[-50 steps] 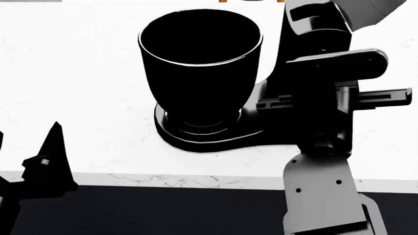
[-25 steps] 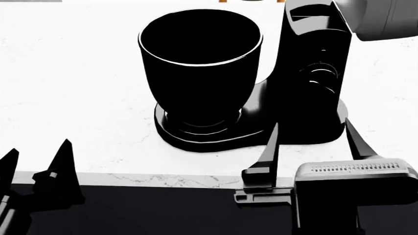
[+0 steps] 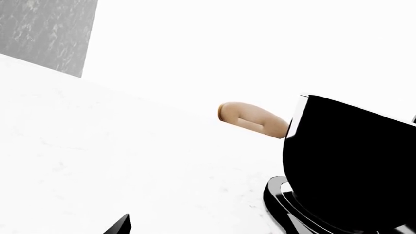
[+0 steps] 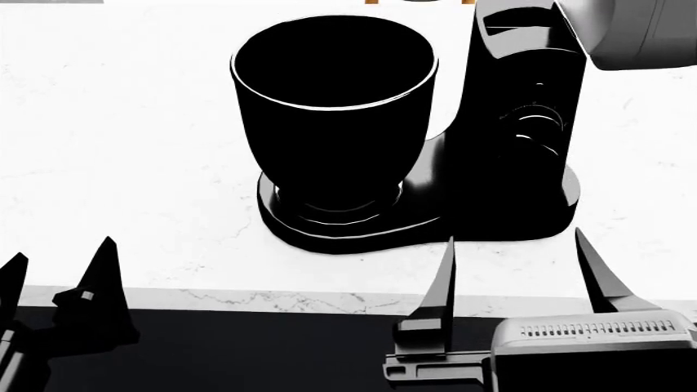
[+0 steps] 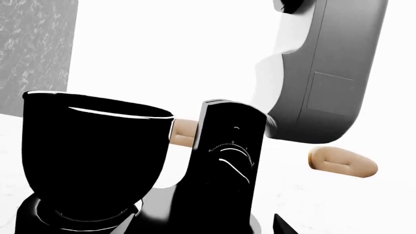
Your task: Open the stand mixer head.
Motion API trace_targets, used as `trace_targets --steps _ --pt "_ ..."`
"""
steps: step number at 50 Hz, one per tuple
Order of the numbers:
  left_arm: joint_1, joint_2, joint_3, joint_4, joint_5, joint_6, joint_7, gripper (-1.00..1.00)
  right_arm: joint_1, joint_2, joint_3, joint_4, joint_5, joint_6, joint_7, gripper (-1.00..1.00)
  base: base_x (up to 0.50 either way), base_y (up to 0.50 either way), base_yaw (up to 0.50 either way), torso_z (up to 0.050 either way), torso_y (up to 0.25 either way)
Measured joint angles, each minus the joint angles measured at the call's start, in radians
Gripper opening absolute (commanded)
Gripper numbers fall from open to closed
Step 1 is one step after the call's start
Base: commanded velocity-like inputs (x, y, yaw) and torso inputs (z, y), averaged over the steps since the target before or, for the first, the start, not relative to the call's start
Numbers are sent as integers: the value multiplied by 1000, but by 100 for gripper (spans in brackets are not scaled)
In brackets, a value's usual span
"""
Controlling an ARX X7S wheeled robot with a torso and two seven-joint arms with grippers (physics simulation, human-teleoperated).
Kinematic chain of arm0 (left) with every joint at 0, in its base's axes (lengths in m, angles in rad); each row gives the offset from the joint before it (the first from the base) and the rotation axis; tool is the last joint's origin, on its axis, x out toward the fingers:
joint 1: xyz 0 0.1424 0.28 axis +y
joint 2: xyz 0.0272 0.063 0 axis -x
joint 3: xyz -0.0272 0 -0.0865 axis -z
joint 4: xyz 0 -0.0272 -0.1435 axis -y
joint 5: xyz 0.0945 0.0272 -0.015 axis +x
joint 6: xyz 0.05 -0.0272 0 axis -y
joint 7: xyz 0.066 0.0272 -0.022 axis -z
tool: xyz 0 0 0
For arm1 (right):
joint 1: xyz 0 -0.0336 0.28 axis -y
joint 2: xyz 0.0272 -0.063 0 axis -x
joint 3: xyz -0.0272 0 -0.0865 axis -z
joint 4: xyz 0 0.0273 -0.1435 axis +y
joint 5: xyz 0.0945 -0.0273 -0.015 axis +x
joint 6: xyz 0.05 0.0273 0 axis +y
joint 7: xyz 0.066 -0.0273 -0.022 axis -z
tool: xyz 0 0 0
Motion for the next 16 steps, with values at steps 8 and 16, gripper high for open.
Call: trace_targets --steps 8,16 --pt "-1 -2 4 -1 0 4 -3 100 -3 3 1 -10 5 4 2 100 0 0 0 0 0" --pt "0 -5 7 -2 -2 7 -6 100 -4 5 1 -14 10 6 3 100 0 0 0 0 0"
